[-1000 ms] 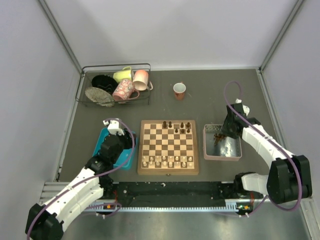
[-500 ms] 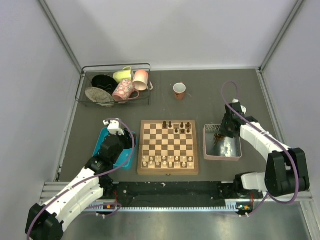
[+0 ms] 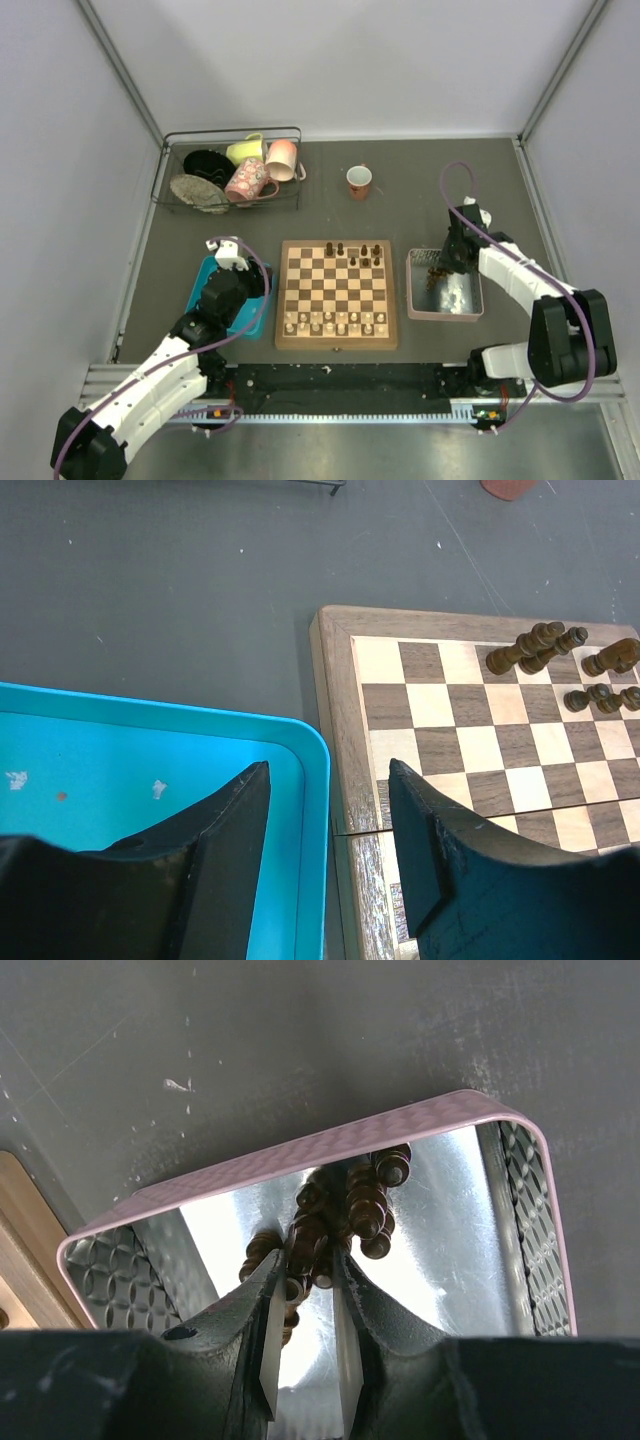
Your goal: Set up the chess pieces on the board
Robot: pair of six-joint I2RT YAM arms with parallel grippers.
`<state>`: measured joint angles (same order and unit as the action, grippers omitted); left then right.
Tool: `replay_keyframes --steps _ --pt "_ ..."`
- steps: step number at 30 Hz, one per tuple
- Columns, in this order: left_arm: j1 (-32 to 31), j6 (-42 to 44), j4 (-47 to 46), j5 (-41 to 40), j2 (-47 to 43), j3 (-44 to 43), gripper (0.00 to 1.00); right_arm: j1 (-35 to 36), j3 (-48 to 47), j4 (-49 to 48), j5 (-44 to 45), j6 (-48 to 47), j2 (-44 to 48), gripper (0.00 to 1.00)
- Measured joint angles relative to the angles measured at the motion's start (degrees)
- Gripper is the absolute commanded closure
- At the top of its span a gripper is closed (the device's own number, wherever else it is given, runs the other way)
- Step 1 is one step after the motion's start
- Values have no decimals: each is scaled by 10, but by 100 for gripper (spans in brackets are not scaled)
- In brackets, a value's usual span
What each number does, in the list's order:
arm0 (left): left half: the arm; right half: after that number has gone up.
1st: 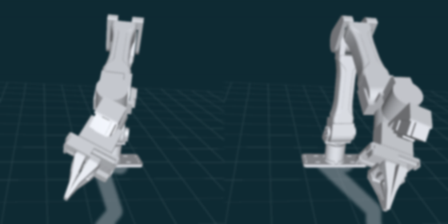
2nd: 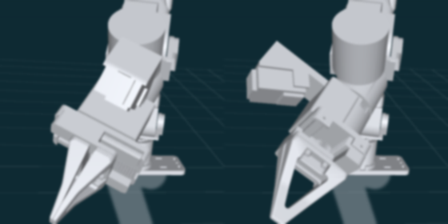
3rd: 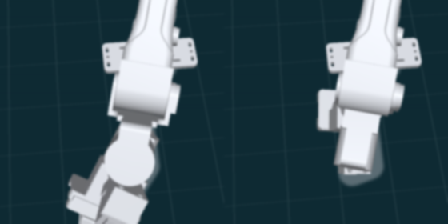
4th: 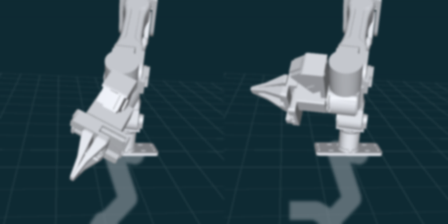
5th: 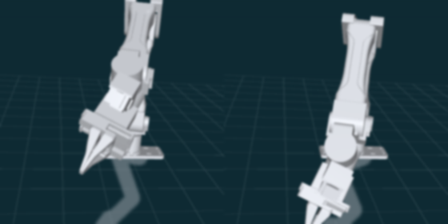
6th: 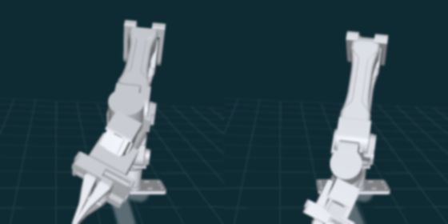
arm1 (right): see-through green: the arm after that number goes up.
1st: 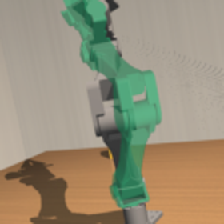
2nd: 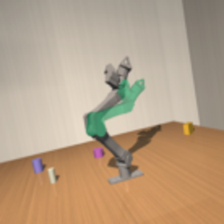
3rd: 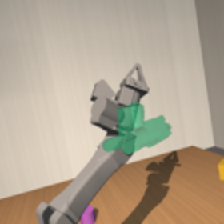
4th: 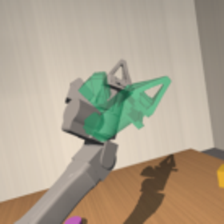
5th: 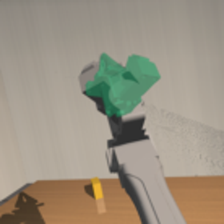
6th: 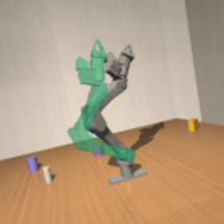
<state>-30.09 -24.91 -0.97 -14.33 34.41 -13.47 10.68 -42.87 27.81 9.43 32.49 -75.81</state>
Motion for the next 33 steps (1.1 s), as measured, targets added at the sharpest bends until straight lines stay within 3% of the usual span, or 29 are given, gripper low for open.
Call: replay_keyframes --steps 18,33 --pt "0 0 -4 2 0 0 45 0 -3 -4 0 -10 -9 100" --pt "0 1 -4 4 0 0 45 0 -10 33 6 -37 66 100"
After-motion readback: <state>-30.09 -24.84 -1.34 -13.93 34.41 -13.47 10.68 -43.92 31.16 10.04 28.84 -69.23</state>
